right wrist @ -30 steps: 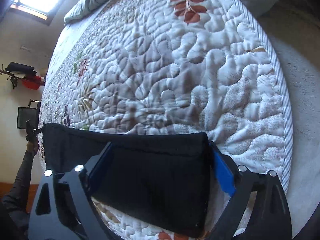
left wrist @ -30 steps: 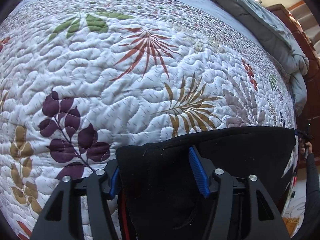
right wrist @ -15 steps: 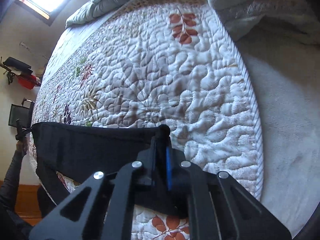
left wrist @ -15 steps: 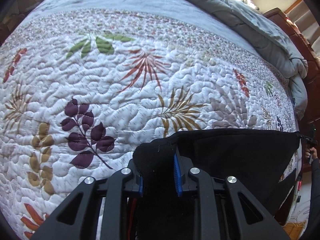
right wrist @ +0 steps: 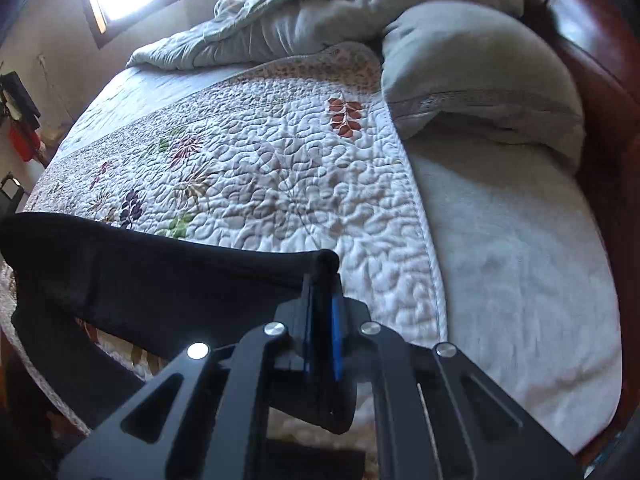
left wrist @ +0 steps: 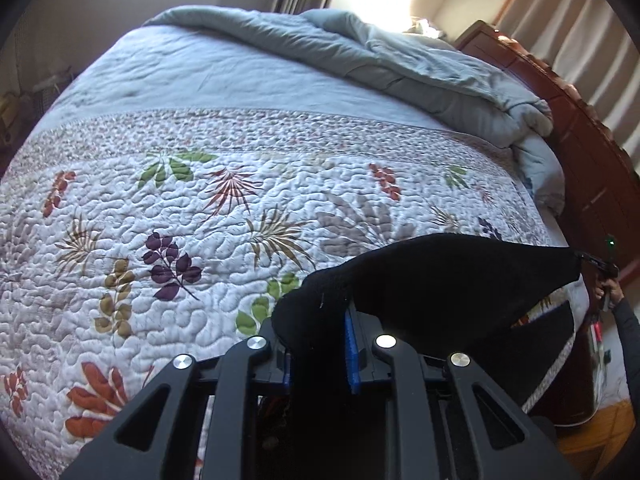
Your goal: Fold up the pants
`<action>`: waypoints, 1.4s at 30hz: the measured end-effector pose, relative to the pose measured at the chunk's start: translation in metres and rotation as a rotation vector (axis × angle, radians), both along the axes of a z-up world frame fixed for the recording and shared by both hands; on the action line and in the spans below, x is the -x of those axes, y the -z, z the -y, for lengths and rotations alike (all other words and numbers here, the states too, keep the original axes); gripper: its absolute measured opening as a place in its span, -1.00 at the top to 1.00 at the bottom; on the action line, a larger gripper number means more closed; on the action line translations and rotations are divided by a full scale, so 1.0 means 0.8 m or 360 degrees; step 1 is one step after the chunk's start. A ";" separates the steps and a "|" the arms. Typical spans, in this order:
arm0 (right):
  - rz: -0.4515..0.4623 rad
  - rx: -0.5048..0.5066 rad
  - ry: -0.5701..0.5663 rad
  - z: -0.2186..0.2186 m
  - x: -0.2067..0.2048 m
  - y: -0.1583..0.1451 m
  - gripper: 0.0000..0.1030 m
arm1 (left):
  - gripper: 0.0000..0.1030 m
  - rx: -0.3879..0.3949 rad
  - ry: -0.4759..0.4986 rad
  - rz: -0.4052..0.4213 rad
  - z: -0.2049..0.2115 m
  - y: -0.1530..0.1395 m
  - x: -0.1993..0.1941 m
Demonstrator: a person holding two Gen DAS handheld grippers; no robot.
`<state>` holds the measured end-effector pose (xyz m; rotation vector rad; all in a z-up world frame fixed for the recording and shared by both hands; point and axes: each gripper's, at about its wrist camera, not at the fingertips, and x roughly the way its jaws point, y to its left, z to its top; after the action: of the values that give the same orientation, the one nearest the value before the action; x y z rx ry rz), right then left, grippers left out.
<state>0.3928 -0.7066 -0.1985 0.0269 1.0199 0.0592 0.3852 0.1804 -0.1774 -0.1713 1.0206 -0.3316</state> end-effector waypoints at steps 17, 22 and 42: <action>0.0272 0.0371 0.0450 -0.062 0.248 0.074 0.76 | 0.62 -0.0080 -0.0031 -0.0096 -0.033 0.068 0.220; 0.0118 0.0119 0.0577 -0.051 0.281 0.093 0.56 | 0.46 -0.0215 -0.0107 -0.0302 -0.049 0.122 0.239; 0.0143 -0.1300 0.1139 -0.010 0.281 0.106 0.90 | -0.60 0.0325 -0.0715 -0.0458 -0.059 0.137 0.252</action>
<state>0.1684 -0.6982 -0.2835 1.1158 0.7908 -0.1787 0.1834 0.2278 -0.2867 -0.6361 1.1963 0.0019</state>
